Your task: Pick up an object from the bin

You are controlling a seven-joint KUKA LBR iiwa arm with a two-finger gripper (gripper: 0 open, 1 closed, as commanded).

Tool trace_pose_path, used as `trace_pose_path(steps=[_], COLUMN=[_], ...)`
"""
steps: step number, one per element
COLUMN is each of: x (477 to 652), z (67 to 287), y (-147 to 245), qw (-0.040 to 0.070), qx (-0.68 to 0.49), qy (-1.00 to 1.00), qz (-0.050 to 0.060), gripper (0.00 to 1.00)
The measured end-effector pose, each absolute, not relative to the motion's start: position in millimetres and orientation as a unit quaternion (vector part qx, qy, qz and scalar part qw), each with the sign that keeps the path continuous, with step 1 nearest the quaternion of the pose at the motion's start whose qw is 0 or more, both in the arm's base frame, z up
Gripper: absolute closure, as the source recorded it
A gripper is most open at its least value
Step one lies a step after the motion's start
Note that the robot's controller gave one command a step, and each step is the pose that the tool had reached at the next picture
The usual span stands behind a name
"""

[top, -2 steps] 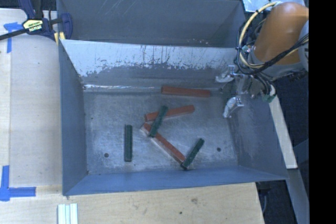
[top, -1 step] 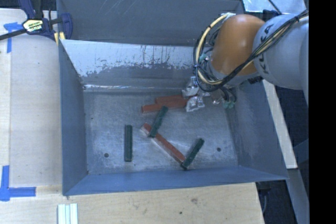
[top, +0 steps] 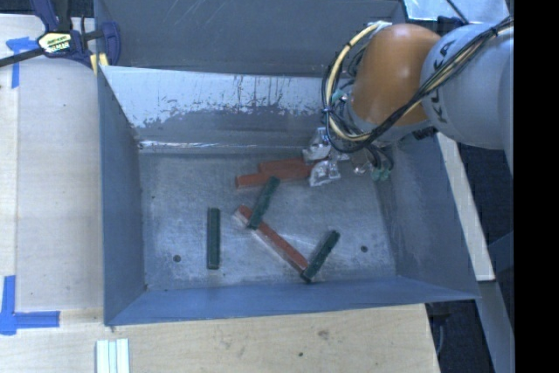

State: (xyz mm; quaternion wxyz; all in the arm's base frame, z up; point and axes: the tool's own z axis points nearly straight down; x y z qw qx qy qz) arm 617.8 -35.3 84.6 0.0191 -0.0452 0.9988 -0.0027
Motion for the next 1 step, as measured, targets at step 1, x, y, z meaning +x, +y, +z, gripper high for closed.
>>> trace_pose_path(steps=[1], x=[612.9], z=[201.0], y=[-25.6], qw=[0.002], qx=[-0.057], qy=[0.998], qz=[0.000], gripper=[1.00])
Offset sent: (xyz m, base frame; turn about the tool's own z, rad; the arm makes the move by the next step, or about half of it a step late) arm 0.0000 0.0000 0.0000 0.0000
